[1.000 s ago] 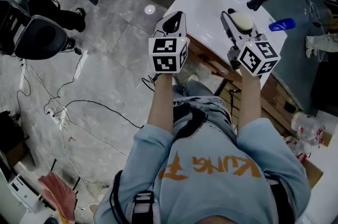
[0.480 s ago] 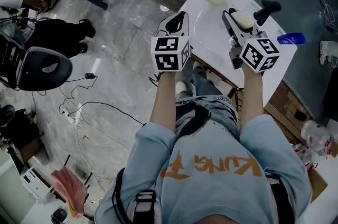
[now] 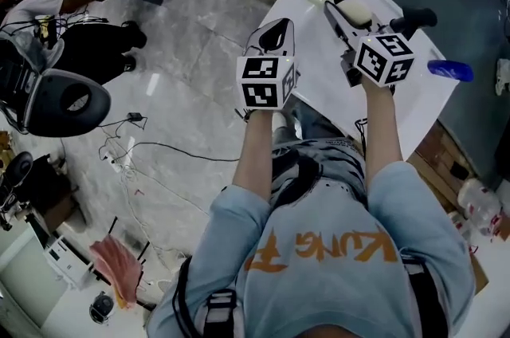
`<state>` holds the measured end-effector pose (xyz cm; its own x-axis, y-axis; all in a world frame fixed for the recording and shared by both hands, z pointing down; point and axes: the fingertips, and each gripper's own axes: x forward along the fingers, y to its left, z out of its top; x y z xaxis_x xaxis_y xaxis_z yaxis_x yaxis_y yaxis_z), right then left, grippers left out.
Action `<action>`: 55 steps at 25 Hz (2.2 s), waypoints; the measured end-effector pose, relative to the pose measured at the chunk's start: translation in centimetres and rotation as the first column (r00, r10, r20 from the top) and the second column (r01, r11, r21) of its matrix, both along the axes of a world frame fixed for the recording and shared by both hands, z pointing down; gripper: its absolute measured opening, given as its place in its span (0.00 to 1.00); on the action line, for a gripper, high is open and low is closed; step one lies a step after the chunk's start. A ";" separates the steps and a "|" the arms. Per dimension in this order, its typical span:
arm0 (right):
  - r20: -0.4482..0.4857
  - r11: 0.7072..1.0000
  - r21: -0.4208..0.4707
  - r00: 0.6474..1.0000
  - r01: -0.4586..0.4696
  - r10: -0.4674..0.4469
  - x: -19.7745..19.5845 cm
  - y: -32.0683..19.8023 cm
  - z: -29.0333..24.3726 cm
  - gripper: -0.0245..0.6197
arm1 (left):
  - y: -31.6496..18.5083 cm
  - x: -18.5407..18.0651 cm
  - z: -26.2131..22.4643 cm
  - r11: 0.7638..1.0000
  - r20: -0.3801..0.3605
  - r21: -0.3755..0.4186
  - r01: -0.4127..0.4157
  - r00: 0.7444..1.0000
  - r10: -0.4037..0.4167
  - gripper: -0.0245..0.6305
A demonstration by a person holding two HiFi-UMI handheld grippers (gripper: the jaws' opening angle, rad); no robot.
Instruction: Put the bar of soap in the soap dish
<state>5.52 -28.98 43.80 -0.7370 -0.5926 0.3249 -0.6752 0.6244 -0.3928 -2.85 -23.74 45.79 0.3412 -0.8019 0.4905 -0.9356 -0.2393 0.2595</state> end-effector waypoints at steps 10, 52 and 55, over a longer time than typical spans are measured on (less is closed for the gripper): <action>0.007 0.996 -0.001 0.996 0.085 -0.085 -2.1 -5.3 3.7 0.23 | -1.7 -1.0 2.5 0.997 0.021 -0.056 0.057 0.998 -0.056 0.07; -0.036 0.982 0.184 0.998 -0.038 0.046 -0.8 -10.6 5.4 0.27 | 0.9 -1.2 4.8 0.987 0.154 -0.157 0.032 0.988 -0.007 0.07; -0.010 0.975 0.207 0.997 -0.079 0.083 0.0 -10.9 4.5 0.27 | 1.2 -0.9 4.7 0.987 0.155 -0.156 0.027 0.988 -0.003 0.07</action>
<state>5.50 -39.90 48.30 -0.6788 -0.7058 0.2027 -0.7328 0.6336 -0.2480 -3.79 -22.57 50.47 0.2403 -0.7148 0.6567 -0.9704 -0.1924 0.1458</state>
